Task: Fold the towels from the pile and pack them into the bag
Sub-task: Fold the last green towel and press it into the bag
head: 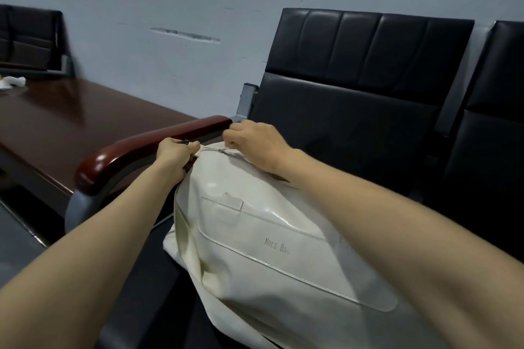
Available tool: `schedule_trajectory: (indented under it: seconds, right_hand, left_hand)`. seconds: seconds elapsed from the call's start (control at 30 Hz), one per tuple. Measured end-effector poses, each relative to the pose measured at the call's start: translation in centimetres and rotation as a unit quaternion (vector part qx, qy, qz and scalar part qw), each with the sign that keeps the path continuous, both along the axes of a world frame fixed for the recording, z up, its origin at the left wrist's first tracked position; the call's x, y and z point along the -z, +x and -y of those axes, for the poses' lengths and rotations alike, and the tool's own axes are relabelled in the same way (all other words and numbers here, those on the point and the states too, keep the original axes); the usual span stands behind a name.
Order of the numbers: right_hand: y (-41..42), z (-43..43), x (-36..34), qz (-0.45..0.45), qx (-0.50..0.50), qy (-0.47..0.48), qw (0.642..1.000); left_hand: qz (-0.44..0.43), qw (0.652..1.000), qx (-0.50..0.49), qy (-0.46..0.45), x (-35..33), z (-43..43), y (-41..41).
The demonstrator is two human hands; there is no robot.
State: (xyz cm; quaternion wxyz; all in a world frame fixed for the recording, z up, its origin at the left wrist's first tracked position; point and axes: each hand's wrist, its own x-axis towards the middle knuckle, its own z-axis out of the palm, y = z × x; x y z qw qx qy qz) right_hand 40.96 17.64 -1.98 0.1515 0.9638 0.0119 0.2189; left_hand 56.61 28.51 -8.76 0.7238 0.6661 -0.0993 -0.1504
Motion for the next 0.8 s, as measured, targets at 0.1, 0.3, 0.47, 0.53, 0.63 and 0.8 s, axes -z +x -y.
schedule_trajectory:
  seconds: [0.1,0.3,0.47,0.53,0.63,0.8]
  right_hand:
    - [-4.5,3.1,-0.6,0.026,-0.027,0.031,0.999]
    - [-14.1,7.0,-0.4,0.050,0.017,0.125,0.991]
    - [-14.6,6.9,-0.1,0.069,0.032,0.177,0.981]
    - [-14.2,6.6,-0.5,0.066,0.039,0.174,0.982]
    - [-14.5,6.3,-0.9,0.048,0.039,0.156,0.986]
    - [-17.4,7.2,-1.6,0.027,0.039,0.125,0.991]
  left_hand:
    - [-0.003,0.999,-0.036,0.022,1.1,0.8,1.4]
    - [0.104,0.969,-0.066,0.212,-0.3,1.4,-2.3]
    - [0.411,0.885,0.090,0.200,-3.9,1.8,-10.0]
    - [0.457,0.829,0.252,0.201,-4.4,2.3,-13.4]
    - [0.519,0.775,0.256,0.254,-3.7,3.5,-15.0]
    - [0.499,0.822,0.118,0.246,-2.8,4.0,-15.0]
